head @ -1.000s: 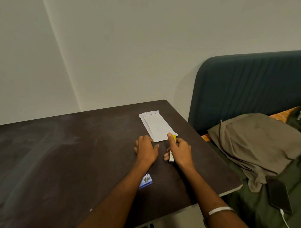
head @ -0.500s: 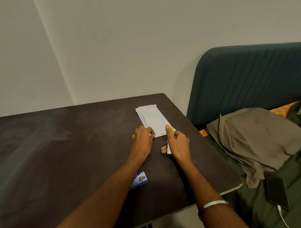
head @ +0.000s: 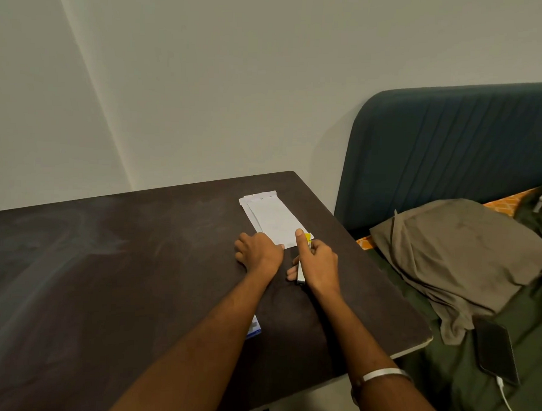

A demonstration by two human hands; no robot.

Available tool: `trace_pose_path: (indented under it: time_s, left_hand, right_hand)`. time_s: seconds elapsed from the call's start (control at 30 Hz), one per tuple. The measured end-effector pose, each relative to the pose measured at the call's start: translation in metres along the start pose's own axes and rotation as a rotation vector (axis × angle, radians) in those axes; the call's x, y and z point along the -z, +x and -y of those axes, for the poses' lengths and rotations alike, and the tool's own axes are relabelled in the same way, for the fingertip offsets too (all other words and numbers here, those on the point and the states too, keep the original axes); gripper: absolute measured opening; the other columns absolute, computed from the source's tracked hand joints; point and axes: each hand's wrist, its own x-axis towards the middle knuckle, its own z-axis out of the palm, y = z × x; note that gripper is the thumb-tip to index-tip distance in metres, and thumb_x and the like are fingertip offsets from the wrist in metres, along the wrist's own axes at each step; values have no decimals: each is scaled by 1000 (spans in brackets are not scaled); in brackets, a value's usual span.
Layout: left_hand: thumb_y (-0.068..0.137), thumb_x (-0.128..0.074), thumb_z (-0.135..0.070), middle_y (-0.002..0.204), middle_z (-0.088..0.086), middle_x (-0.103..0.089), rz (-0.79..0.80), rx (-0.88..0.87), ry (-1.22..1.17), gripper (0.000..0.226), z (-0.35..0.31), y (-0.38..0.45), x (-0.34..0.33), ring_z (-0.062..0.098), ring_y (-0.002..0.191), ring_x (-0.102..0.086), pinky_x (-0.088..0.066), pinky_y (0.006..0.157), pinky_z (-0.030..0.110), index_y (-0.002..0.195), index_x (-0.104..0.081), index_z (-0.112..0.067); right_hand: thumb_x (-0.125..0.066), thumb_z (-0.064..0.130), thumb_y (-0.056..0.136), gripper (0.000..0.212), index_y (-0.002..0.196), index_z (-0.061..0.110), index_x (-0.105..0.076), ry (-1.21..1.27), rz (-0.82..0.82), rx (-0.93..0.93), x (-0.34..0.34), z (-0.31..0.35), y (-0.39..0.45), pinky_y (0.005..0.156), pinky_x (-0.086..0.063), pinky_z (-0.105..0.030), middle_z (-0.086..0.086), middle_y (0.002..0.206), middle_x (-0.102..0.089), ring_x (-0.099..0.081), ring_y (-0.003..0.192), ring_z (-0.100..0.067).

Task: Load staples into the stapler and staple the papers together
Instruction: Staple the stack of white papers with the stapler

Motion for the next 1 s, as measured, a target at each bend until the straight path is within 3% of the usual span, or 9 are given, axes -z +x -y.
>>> trace_pose_path:
  time_s: [0.17, 0.23, 0.33, 0.37, 0.43, 0.5, 0.73, 0.9, 1.0]
  left_hand:
    - [82, -67, -33, 133, 15, -52, 29, 42, -120, 46, 1, 5, 9, 34, 126, -44, -41, 104, 44, 117, -59, -5]
    - [82, -64, -22, 123, 17, -62, 43, 27, -229, 34, 5, 7, 15, 35, 116, -56, -50, 95, 41, 110, -63, -2]
    - [84, -58, -11, 113, 19, -66, 20, -26, -276, 25, 16, 4, 23, 35, 105, -62, -54, 83, 37, 104, -65, 1]
    - [84, -58, -12, 116, 19, -64, 4, -47, -232, 25, 21, 2, 25, 35, 108, -59, -53, 87, 39, 105, -64, 0]
    - [86, -60, -18, 124, 16, -53, -27, -76, -110, 29, 32, 1, 25, 34, 118, -47, -46, 97, 41, 111, -61, -4]
    - [86, -63, -25, 127, 13, -44, -41, -110, -50, 35, 42, 3, 23, 31, 121, -41, -41, 100, 40, 116, -57, -8]
    - [91, -52, -28, 147, 0, -38, -37, -454, 93, 42, 60, 12, 17, 20, 137, -33, -25, 112, 43, 132, -50, -24]
    - [93, -48, -23, 153, 2, -38, 27, -586, 59, 46, 70, 20, 15, 17, 145, -26, -13, 120, 40, 139, -47, -19]
    - [94, -48, -25, 151, 5, -40, 49, -607, 54, 46, 72, 21, 17, 18, 142, -32, -16, 120, 38, 140, -47, -16]
  right_hand:
    - [-49, 57, 90, 56, 86, 2, -59, 15, 15, -8, 1, 3, -3, 55, -58, -27, -10, 61, -70, -70, 49, -18]
    - [-50, 58, 90, 55, 87, 4, -59, 19, 28, -28, 0, 5, -5, 47, -53, -19, -8, 60, -69, -69, 47, -16]
    - [-51, 58, 89, 51, 101, 9, -60, -34, 24, -37, 0, 6, -8, 46, -53, -19, -7, 68, -70, -70, 49, -14]
    - [-53, 57, 89, 50, 110, 12, -58, -69, 20, -12, -1, 6, -9, 50, -55, -20, -7, 79, -71, -71, 56, -15]
    - [-55, 54, 89, 54, 126, 14, -54, -243, -4, 69, -1, 6, -9, 79, -59, -32, -8, 113, -64, -70, 93, -23]
    - [-58, 50, 89, 57, 131, 12, -52, -467, -20, 149, -2, 7, -10, 97, -48, -37, -9, 128, -57, -56, 116, -26]
    - [-61, 45, 88, 55, 132, 14, -50, -745, 79, 232, -16, 12, -21, 97, -47, -33, -7, 127, -49, -49, 115, -20]
    - [-57, 60, 84, 63, 129, 16, -49, -954, 19, 224, -23, 20, -14, 101, -37, -39, -7, 131, -45, -43, 120, -24]
    - [-53, 50, 90, 57, 133, 14, -45, -949, 32, 379, -30, 30, -6, 110, -29, -41, -8, 140, -40, -38, 129, -24]
